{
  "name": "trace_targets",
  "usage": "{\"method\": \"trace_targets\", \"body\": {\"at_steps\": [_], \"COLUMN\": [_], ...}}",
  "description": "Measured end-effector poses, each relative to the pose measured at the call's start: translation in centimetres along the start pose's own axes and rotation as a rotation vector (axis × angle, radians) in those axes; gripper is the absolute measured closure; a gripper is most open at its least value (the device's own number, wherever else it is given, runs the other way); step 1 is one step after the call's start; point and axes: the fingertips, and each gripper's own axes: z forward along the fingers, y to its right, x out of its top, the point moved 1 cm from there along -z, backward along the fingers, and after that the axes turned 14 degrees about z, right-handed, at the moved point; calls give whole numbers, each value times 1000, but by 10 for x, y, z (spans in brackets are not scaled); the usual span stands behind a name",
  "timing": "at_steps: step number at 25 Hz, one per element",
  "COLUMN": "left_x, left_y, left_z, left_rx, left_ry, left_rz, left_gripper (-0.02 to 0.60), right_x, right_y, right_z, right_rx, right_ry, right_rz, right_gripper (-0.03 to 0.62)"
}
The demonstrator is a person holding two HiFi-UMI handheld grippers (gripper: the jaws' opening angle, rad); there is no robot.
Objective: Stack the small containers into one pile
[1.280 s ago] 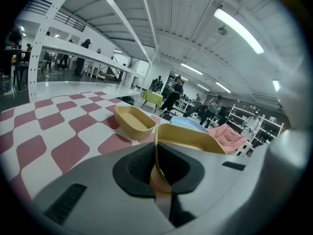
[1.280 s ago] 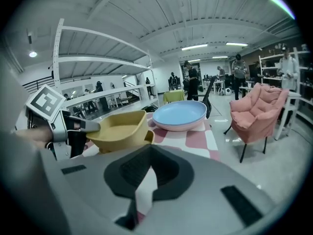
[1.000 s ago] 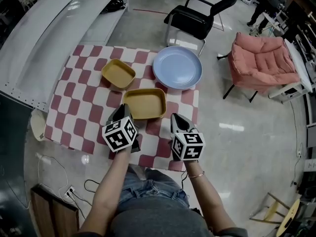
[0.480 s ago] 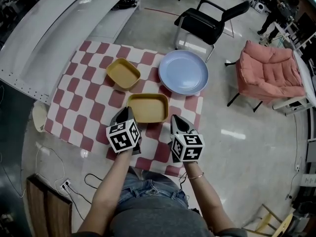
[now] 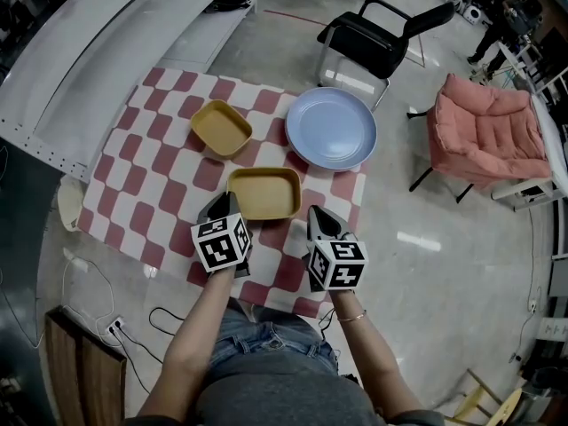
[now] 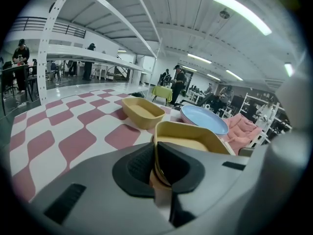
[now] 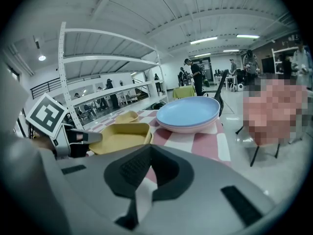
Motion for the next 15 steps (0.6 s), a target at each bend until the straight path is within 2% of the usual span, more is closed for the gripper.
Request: {"method": "trace_targets", "body": {"at_steps": [8,15], "left_x": [-2,12], "left_y": [-7,-26], "left_z": [-5,-14], "left_rx": [14,13], "left_ry": [8,57], "left_rz": [-1,51], "left_gripper": [499,477], "right_x": [-2,3], "right_y": [5,-8], "right_z": [-4,-8], "right_rx": [-9,5], "right_ry": [-2,22], "right_rz": [10,24], "right_gripper": [585,583]}}
